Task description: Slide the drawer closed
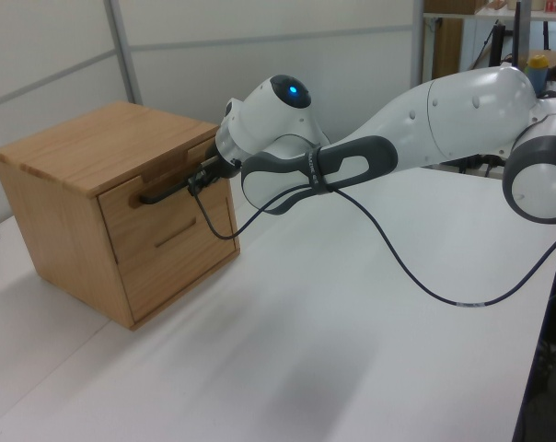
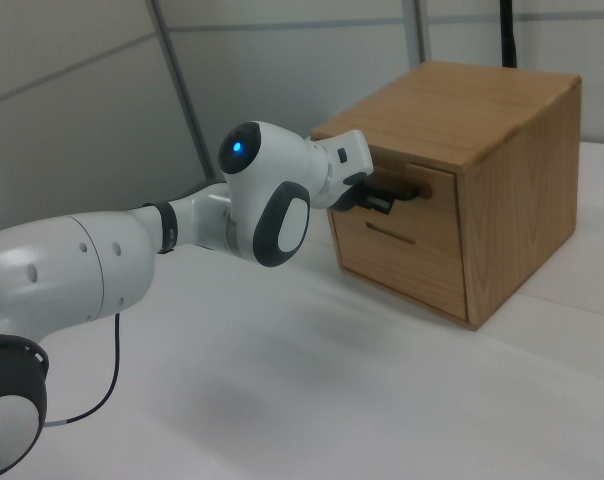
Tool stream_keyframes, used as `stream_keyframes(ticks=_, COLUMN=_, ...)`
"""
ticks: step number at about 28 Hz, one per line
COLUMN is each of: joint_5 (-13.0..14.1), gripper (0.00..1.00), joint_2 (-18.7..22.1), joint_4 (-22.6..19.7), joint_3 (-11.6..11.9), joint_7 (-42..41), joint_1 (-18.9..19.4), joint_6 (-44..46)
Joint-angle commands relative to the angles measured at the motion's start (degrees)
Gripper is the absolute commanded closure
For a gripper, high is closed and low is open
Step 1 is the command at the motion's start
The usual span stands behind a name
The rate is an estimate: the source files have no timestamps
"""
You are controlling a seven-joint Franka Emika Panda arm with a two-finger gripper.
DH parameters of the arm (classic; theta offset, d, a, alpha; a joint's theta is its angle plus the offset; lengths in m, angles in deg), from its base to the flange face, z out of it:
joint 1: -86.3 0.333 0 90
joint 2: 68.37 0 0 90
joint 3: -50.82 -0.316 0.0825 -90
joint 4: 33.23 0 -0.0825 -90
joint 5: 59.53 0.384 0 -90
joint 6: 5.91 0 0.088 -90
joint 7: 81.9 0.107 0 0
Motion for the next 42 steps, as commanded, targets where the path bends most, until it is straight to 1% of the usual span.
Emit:
stream_keyframes(ticks=1, joint_5=-1.31, gripper=1.00, joint_2=-0.11, joint_4=0.31, joint_3=0.26, joint_7=0.60, joint_1=-0.58, joint_6=-1.86)
stream_keyframes(ticks=3, joint_5=-1.22, gripper=1.00, joint_2=0.41, joint_4=-1.44, joint_3=0.26, joint_7=0.25, joint_1=-0.58, joint_6=-1.60)
stream_keyframes(ticks=4, joint_5=-1.22, gripper=1.00, joint_2=1.46, joint_4=-3.88, joint_3=0.26, joint_7=-0.28, joint_1=-0.58, joint_6=-0.64)
stream_keyframes(ticks=5, joint_5=-1.22, gripper=1.00, joint_2=2.17, joint_4=-5.04, joint_3=0.26, joint_7=-0.63, joint_1=-0.58, joint_6=0.15)
stream_keyframes(ticks=8, joint_5=-1.22, gripper=1.00, joint_2=3.49, joint_4=-7.07, joint_3=0.26, joint_7=-1.95, joint_1=-0.49, joint_6=3.66)
stream_keyframes(ticks=9, joint_5=-1.22, gripper=1.00, joint_2=4.01, joint_4=-7.51, joint_3=0.26, joint_7=-2.04, joint_1=-0.49, joint_6=7.68)
stream_keyframes(ticks=13, joint_5=-1.22, gripper=1.00, joint_2=5.51, joint_4=-7.16, joint_3=0.26, joint_7=-2.13, joint_1=-0.40, joint_6=18.94)
stream_keyframes(ticks=14, joint_5=-1.22, gripper=1.00, joint_2=6.73, joint_4=-7.07, joint_3=0.26, joint_7=-2.30, joint_1=-0.31, joint_6=24.19)
stream_keyframes(ticks=18, joint_5=-1.22, gripper=1.00, joint_2=9.64, joint_4=-6.81, joint_3=0.26, joint_7=-3.26, joint_1=-0.31, joint_6=34.76)
stream_keyframes(ticks=19, joint_5=-1.13, gripper=1.00, joint_2=10.86, joint_4=-5.33, joint_3=0.18, joint_7=-5.53, joint_1=-0.31, joint_6=40.79)
stream_keyframes(ticks=24, joint_5=-0.61, gripper=1.00, joint_2=13.41, joint_4=-1.46, joint_3=0.09, joint_7=-14.41, joint_1=-0.22, joint_6=57.17)
stream_keyframes(ticks=29, joint_5=-0.52, gripper=1.00, joint_2=15.97, joint_4=-1.27, joint_3=0.00, joint_7=-14.96, joint_1=-0.14, joint_6=60.01)
stream_keyframes(ticks=32, joint_5=-0.60, gripper=1.00, joint_2=16.24, joint_4=-1.27, joint_3=-0.35, joint_7=-14.87, joint_1=-0.14, joint_6=60.63)
stream_keyframes(ticks=33, joint_5=-0.78, gripper=0.97, joint_2=16.24, joint_4=-1.27, joint_3=-0.44, joint_7=-14.87, joint_1=-0.14, joint_6=60.80)
stream_keyframes(ticks=35, joint_5=-1.13, gripper=0.85, joint_2=16.32, joint_4=-1.18, joint_3=-0.44, joint_7=-15.05, joint_1=-0.14, joint_6=61.59)
stream_keyframes(ticks=36, joint_5=-1.13, gripper=0.77, joint_2=16.41, joint_4=-1.18, joint_3=-0.35, joint_7=-15.14, joint_1=-0.14, joint_6=61.86)
stream_keyframes(ticks=37, joint_5=-1.13, gripper=0.67, joint_2=16.41, joint_4=-1.10, joint_3=-0.35, joint_7=-15.31, joint_1=-0.14, joint_6=62.12)
stream_keyframes(ticks=38, joint_5=-1.13, gripper=0.54, joint_2=16.41, joint_4=-0.92, joint_3=-0.35, joint_7=-15.31, joint_1=-0.14, joint_6=62.21)
stream_keyframes(ticks=39, joint_5=-1.22, gripper=0.02, joint_2=16.33, joint_4=-0.05, joint_3=-0.35, joint_7=-15.14, joint_1=-0.14, joint_6=62.47)
stream_keyframes(ticks=40, joint_5=-1.22, gripper=0.00, joint_2=16.41, joint_4=-0.04, joint_3=-0.35, joint_7=-15.05, joint_1=-0.14, joint_6=62.56)
stream_keyframes(ticks=42, joint_5=-1.31, gripper=0.00, joint_2=16.41, joint_4=0.05, joint_3=-0.35, joint_7=-15.31, joint_1=-0.14, joint_6=62.74)
